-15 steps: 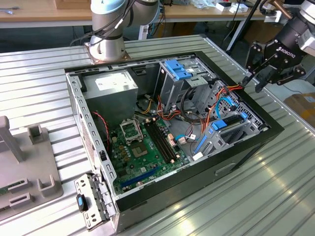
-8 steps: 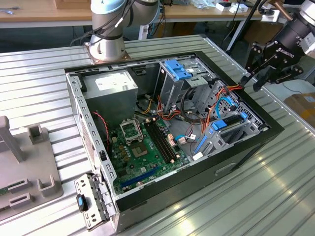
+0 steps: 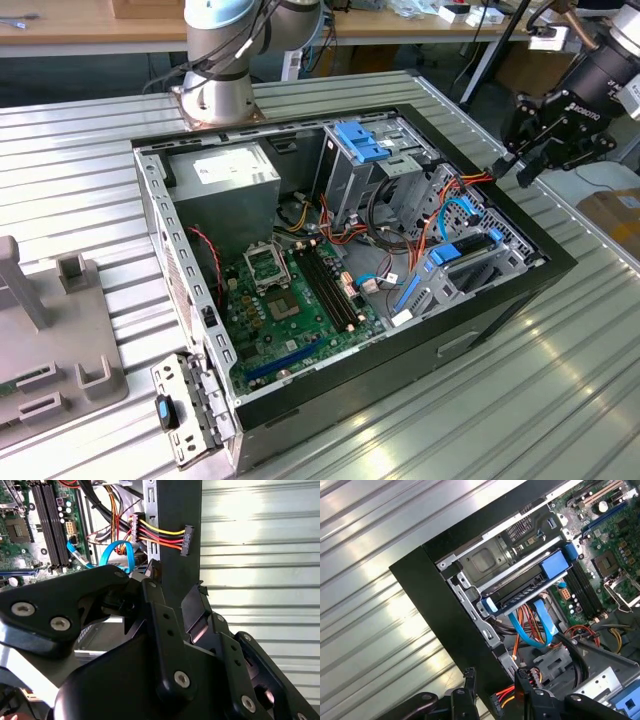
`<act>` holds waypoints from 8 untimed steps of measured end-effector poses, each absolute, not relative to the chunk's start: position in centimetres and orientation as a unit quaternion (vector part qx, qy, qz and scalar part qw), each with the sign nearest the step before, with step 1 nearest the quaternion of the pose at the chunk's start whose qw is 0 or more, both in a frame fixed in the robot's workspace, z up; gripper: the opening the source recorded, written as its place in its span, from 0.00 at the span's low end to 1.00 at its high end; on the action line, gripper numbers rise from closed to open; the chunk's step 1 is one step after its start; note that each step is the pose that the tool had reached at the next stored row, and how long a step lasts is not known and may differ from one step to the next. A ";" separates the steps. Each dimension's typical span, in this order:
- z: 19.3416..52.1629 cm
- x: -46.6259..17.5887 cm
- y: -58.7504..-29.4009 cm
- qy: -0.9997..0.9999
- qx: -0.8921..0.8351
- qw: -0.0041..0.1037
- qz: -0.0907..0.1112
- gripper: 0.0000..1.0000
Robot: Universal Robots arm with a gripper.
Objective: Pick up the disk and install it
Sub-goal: 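Insert the first disk wire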
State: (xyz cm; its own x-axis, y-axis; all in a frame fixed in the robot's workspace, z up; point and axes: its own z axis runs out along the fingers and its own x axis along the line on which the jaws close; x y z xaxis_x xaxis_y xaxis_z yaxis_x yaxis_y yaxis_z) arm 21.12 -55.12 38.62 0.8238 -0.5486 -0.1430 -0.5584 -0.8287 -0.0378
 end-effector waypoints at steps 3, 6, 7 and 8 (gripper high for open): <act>38.1 21.1 -55.1 0.286 -0.955 0.039 0.062 0.44; 37.8 21.2 -54.2 0.282 -0.957 0.040 0.062 0.44; 37.8 21.2 -54.1 0.281 -0.957 0.041 0.062 0.44; 37.7 21.2 -54.1 0.281 -0.957 0.042 0.062 0.44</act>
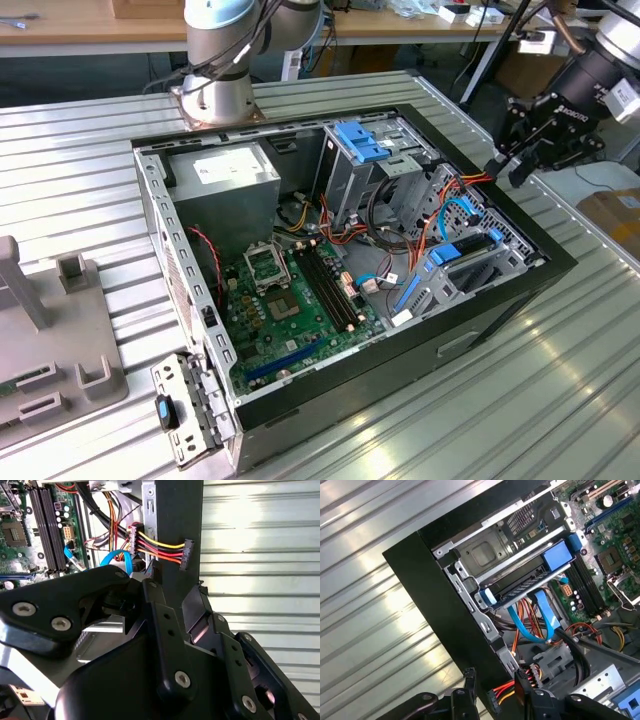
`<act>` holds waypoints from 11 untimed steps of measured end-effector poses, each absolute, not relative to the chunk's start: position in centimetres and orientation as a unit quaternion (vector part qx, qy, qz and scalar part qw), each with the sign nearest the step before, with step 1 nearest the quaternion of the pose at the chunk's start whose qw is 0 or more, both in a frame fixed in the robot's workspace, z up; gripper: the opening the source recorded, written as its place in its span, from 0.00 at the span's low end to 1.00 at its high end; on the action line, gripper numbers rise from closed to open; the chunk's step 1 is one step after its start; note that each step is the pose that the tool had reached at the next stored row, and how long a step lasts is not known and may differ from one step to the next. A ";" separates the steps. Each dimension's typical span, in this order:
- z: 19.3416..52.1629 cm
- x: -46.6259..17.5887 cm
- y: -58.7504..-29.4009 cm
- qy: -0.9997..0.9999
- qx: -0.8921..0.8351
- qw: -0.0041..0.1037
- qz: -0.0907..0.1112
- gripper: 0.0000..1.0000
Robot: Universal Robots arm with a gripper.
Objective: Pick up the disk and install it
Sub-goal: 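Insert the first disk wire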
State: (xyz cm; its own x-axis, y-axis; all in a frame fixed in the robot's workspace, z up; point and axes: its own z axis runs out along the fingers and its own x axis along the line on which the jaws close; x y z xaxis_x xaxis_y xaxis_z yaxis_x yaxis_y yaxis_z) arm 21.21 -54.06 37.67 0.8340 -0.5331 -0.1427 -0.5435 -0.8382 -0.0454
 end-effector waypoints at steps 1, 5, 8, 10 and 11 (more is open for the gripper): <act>37.5 21.2 -53.9 0.281 -0.957 0.043 0.062 0.44; 37.4 21.2 -53.7 0.267 -0.960 0.051 0.058 0.44; 37.4 21.1 -53.7 0.265 -0.962 0.058 0.037 0.44; 37.4 20.6 -53.7 0.263 -0.963 0.066 0.010 0.44; 37.4 20.3 -53.8 0.263 -0.962 0.068 0.004 0.44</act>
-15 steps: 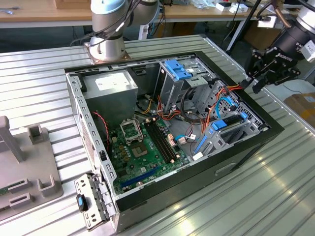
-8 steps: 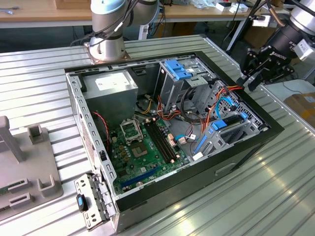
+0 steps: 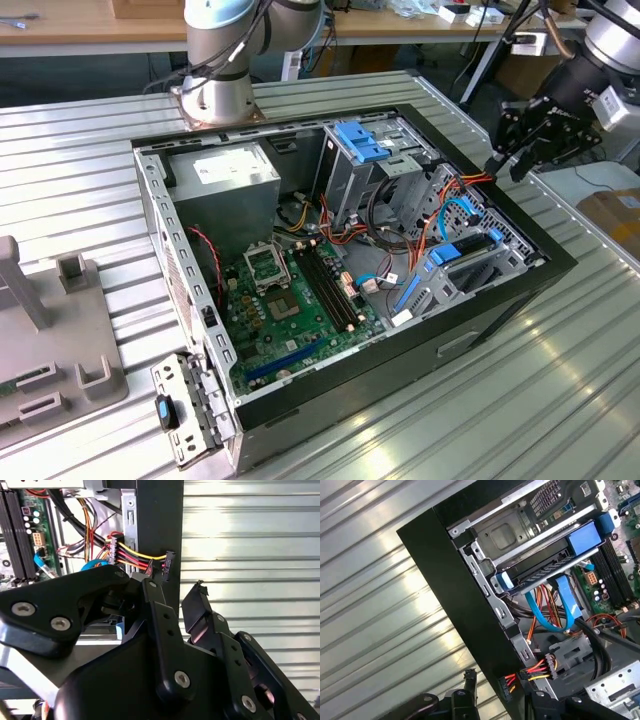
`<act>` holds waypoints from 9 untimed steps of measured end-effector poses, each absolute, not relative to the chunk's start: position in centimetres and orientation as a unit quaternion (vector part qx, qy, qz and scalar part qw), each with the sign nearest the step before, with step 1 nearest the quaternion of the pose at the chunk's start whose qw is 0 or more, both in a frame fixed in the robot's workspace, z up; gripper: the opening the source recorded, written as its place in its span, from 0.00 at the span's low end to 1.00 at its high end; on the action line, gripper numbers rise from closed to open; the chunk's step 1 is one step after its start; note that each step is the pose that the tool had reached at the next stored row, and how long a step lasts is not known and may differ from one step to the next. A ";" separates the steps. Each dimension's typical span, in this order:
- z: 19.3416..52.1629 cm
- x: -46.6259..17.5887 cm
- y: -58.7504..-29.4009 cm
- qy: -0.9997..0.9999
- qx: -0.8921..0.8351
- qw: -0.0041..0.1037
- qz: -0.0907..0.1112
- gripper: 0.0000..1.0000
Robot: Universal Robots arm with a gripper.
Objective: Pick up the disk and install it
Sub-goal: 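Insert the first disk wire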
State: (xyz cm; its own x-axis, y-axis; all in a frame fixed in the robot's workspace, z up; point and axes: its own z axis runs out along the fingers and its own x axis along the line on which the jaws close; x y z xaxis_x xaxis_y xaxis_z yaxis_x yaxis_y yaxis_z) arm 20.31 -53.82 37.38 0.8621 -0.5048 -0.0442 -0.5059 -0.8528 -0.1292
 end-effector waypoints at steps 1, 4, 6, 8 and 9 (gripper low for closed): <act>37.4 20.1 -54.0 0.259 -0.963 0.076 -0.016 0.44; 37.3 19.9 -54.1 0.258 -0.963 0.078 -0.019 0.44; 37.3 19.8 -54.1 0.258 -0.963 0.079 -0.019 0.44; 37.1 19.1 -54.1 0.257 -0.963 0.082 -0.025 0.44; 37.1 18.9 -54.1 0.257 -0.963 0.082 -0.028 0.44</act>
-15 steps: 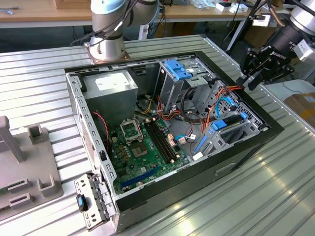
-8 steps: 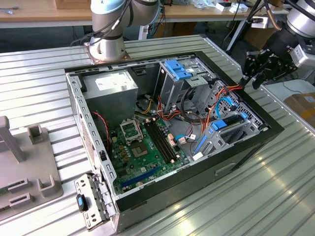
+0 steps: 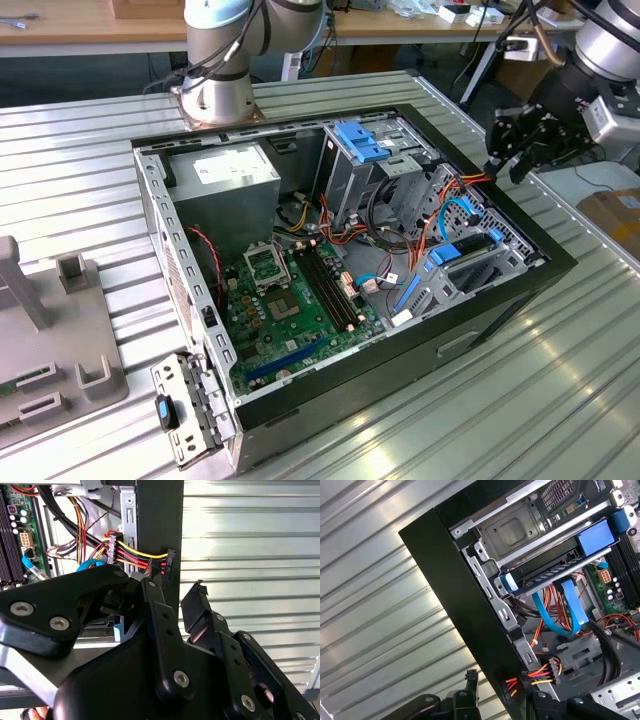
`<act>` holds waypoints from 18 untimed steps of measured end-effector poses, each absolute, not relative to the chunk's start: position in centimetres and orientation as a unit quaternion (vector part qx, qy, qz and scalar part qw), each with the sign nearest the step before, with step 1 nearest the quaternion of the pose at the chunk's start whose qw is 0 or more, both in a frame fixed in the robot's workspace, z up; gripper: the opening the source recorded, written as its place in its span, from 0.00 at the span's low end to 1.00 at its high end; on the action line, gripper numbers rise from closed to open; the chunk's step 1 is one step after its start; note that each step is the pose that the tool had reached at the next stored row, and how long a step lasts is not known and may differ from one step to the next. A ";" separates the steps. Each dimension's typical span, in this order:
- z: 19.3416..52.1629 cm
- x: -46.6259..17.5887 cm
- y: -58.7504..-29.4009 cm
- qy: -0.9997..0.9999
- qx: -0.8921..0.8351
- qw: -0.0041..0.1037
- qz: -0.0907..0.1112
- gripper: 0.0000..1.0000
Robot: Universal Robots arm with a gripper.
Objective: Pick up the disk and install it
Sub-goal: 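Insert the first disk wire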
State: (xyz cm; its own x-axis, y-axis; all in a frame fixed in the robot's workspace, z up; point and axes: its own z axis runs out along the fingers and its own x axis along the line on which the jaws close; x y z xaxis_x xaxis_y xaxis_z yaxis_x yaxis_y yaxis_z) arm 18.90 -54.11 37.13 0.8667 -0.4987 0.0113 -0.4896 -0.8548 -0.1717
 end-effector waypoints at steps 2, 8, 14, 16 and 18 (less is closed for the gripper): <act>37.0 18.8 -54.1 0.254 -0.963 0.084 -0.035 0.44; 36.9 18.8 -54.1 0.237 -0.967 0.084 -0.040 0.44; 36.7 18.7 -54.1 0.177 -0.981 0.069 -0.039 0.44; 36.6 18.5 -53.9 0.176 -0.981 0.069 -0.039 0.44; 36.6 18.5 -53.7 0.176 -0.981 0.069 -0.039 0.44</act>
